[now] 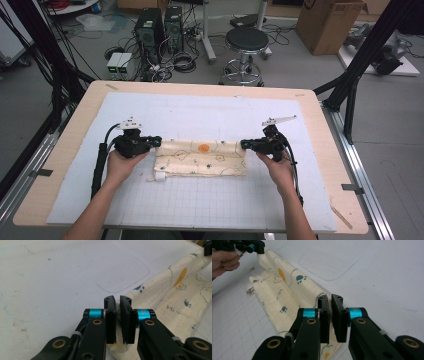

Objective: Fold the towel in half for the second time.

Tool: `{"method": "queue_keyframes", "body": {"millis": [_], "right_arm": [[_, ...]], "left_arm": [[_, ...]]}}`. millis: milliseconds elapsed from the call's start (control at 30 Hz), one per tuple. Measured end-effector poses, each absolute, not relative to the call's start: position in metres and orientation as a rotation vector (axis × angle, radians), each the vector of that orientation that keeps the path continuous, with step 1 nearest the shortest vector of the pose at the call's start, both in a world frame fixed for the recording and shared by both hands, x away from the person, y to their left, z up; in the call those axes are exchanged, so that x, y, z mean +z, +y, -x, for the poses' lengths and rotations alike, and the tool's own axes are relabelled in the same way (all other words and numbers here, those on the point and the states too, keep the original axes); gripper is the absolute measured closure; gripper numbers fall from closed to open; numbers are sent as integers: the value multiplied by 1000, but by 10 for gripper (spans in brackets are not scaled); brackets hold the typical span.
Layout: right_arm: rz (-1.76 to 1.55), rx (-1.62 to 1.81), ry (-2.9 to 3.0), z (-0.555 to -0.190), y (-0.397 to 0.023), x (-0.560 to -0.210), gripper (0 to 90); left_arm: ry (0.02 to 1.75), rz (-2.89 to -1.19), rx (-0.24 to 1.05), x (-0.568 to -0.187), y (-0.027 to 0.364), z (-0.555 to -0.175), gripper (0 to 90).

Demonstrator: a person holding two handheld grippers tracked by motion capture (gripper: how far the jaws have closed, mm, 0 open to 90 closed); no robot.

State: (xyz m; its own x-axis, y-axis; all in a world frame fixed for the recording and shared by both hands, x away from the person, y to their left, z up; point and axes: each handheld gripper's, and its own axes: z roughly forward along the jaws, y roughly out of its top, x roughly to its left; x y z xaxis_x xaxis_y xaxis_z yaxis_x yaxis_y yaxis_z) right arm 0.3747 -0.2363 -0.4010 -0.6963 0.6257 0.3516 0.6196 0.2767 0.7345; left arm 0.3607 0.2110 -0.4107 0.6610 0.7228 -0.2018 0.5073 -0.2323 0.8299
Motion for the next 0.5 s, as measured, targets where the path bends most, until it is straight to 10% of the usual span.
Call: {"method": "queue_keyframes", "body": {"millis": [500], "right_arm": [[-1176,1448,2534,-360,-235,-401,855]], "left_arm": [[948,-1895,261,-415,214,-347,823]]}}
